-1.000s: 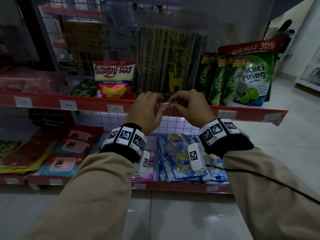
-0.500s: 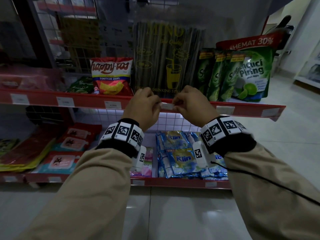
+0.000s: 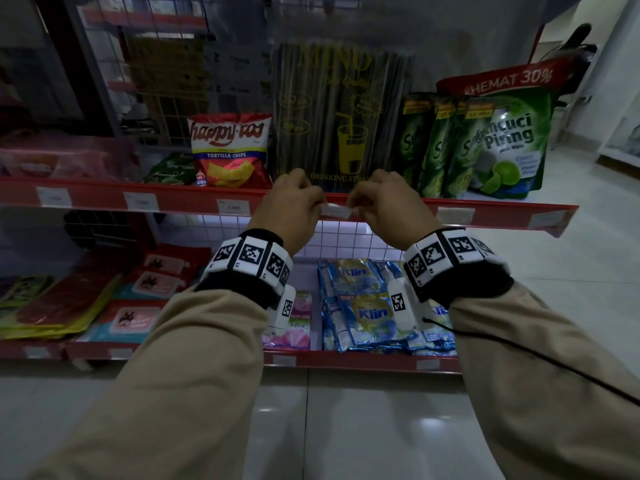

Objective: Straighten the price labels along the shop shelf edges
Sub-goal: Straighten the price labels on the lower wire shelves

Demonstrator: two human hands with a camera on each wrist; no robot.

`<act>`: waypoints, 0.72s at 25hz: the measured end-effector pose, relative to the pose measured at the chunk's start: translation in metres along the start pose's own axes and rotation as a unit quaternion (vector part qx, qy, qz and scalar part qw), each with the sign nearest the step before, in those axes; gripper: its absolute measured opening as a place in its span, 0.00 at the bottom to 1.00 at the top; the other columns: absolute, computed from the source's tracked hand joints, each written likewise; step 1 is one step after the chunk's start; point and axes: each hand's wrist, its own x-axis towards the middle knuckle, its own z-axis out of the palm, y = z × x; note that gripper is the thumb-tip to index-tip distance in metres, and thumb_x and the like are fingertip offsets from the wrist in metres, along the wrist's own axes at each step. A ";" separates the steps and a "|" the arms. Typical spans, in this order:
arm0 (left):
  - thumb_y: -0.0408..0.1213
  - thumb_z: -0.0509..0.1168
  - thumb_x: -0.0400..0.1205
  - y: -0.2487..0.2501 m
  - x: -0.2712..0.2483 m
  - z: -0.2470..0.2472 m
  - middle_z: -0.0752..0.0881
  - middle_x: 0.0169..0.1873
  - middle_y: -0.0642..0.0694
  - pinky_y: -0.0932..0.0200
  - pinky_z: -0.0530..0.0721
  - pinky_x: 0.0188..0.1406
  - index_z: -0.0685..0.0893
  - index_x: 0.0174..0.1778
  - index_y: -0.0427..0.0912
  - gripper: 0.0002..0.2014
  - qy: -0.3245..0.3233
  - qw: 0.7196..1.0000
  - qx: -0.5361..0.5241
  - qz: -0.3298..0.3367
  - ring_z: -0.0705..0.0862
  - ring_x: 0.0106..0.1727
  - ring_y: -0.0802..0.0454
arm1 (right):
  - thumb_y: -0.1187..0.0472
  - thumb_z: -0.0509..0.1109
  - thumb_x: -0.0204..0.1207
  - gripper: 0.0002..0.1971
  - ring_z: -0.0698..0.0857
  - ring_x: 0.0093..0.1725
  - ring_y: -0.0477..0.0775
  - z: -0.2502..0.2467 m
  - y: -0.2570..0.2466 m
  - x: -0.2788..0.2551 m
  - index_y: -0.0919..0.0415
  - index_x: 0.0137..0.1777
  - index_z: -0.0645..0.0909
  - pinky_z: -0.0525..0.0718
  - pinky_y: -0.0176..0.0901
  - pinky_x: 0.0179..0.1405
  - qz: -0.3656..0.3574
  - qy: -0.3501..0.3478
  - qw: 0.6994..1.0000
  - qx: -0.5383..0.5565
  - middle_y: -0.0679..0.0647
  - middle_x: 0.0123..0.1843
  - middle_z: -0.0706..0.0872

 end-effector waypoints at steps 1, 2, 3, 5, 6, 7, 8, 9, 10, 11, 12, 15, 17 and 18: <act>0.37 0.62 0.84 0.000 0.000 -0.001 0.77 0.51 0.39 0.49 0.77 0.45 0.86 0.56 0.39 0.11 -0.007 1.000 0.016 -0.004 0.75 0.54 0.41 | 0.60 0.69 0.79 0.07 0.73 0.56 0.55 0.000 0.000 0.000 0.53 0.55 0.84 0.71 0.45 0.49 -0.001 -0.001 1.000 -0.004 0.48 0.48 0.72; 0.38 0.62 0.84 0.000 0.000 -0.002 0.77 0.51 0.40 0.49 0.76 0.45 0.86 0.57 0.40 0.11 -0.014 0.999 0.032 -0.007 0.75 0.54 0.41 | 0.60 0.68 0.79 0.08 0.73 0.56 0.56 0.000 -0.001 0.000 0.53 0.56 0.83 0.70 0.45 0.49 -0.001 -0.002 1.000 -0.006 0.49 0.48 0.71; 0.39 0.61 0.84 0.000 0.000 -0.002 0.77 0.51 0.41 0.49 0.76 0.45 0.86 0.57 0.41 0.11 -0.020 0.999 0.044 -0.009 0.75 0.54 0.41 | 0.60 0.68 0.79 0.08 0.72 0.56 0.56 0.000 -0.001 0.001 0.53 0.56 0.83 0.70 0.45 0.50 -0.002 -0.005 1.000 -0.009 0.49 0.49 0.72; 0.40 0.60 0.85 -0.001 -0.001 -0.003 0.77 0.52 0.42 0.49 0.76 0.47 0.84 0.57 0.43 0.10 -0.030 0.998 0.047 -0.011 0.74 0.55 0.42 | 0.60 0.67 0.79 0.08 0.72 0.56 0.56 0.000 0.000 0.001 0.53 0.57 0.83 0.69 0.45 0.49 -0.004 -0.010 1.000 -0.014 0.52 0.51 0.74; 0.40 0.60 0.85 -0.002 -0.001 -0.003 0.77 0.52 0.43 0.49 0.75 0.47 0.83 0.56 0.43 0.10 -0.032 0.998 0.043 -0.013 0.74 0.55 0.42 | 0.59 0.67 0.79 0.08 0.72 0.56 0.57 0.000 0.000 0.000 0.53 0.57 0.83 0.69 0.45 0.50 -0.004 -0.012 1.000 -0.015 0.53 0.52 0.75; 0.41 0.60 0.85 -0.002 -0.001 -0.003 0.77 0.52 0.43 0.50 0.74 0.47 0.82 0.56 0.44 0.09 -0.033 0.999 0.041 -0.013 0.74 0.55 0.42 | 0.59 0.67 0.79 0.08 0.72 0.56 0.57 0.000 0.000 0.000 0.52 0.57 0.83 0.69 0.45 0.50 -0.004 -0.013 1.000 -0.014 0.54 0.53 0.75; 0.41 0.60 0.85 -0.002 -0.001 -0.003 0.77 0.52 0.43 0.50 0.73 0.47 0.82 0.56 0.44 0.09 -0.035 0.998 0.044 -0.013 0.74 0.55 0.43 | 0.59 0.68 0.79 0.08 0.72 0.56 0.57 0.000 0.000 0.000 0.52 0.57 0.82 0.69 0.45 0.50 -0.004 -0.013 1.000 -0.013 0.54 0.53 0.76; 0.42 0.60 0.85 -0.003 -0.001 -0.002 0.77 0.52 0.43 0.50 0.73 0.47 0.82 0.56 0.44 0.10 -0.037 0.998 0.049 -0.012 0.73 0.55 0.43 | 0.59 0.68 0.79 0.08 0.72 0.57 0.57 0.001 0.001 0.000 0.52 0.57 0.82 0.70 0.45 0.50 -0.005 -0.014 1.000 -0.013 0.54 0.53 0.76; 0.42 0.60 0.85 -0.003 -0.001 -0.001 0.77 0.52 0.43 0.51 0.73 0.48 0.83 0.56 0.44 0.10 -0.038 0.998 0.053 -0.013 0.73 0.55 0.43 | 0.59 0.68 0.79 0.08 0.72 0.57 0.57 0.001 0.001 0.000 0.52 0.57 0.82 0.70 0.45 0.50 -0.006 -0.014 1.000 -0.014 0.54 0.54 0.76; 0.42 0.60 0.85 -0.003 0.000 -0.001 0.77 0.52 0.43 0.51 0.73 0.49 0.83 0.56 0.43 0.11 -0.038 0.998 0.056 -0.016 0.73 0.55 0.43 | 0.59 0.67 0.79 0.09 0.72 0.57 0.57 0.001 0.001 0.001 0.52 0.57 0.82 0.70 0.44 0.50 -0.006 -0.015 1.000 -0.016 0.55 0.54 0.76; 0.42 0.60 0.84 -0.003 0.000 0.000 0.77 0.52 0.42 0.50 0.73 0.49 0.84 0.56 0.43 0.11 -0.039 0.998 0.056 -0.018 0.73 0.56 0.42 | 0.59 0.67 0.79 0.09 0.72 0.57 0.57 0.001 0.001 0.001 0.52 0.58 0.82 0.69 0.44 0.50 -0.007 -0.015 1.000 -0.016 0.55 0.54 0.77; 0.43 0.60 0.84 -0.004 0.002 0.000 0.77 0.52 0.43 0.48 0.76 0.51 0.85 0.56 0.44 0.11 -0.043 0.998 0.045 -0.023 0.74 0.56 0.42 | 0.59 0.67 0.79 0.09 0.72 0.57 0.57 0.001 0.002 0.001 0.52 0.58 0.82 0.69 0.44 0.49 -0.007 -0.015 1.000 -0.017 0.54 0.54 0.76; 0.43 0.61 0.84 -0.005 0.001 0.000 0.78 0.51 0.43 0.48 0.78 0.50 0.86 0.56 0.44 0.11 -0.039 0.998 0.039 -0.022 0.74 0.56 0.43 | 0.59 0.67 0.79 0.09 0.72 0.57 0.57 0.002 0.002 0.001 0.51 0.58 0.82 0.69 0.45 0.49 -0.010 -0.012 1.000 -0.017 0.53 0.53 0.76; 0.43 0.62 0.84 -0.006 0.000 -0.001 0.79 0.51 0.43 0.48 0.78 0.50 0.86 0.55 0.44 0.11 -0.031 0.999 0.032 -0.019 0.75 0.56 0.43 | 0.59 0.67 0.79 0.09 0.72 0.57 0.57 0.002 0.002 0.000 0.52 0.58 0.82 0.69 0.44 0.49 -0.011 -0.010 1.000 -0.016 0.53 0.52 0.75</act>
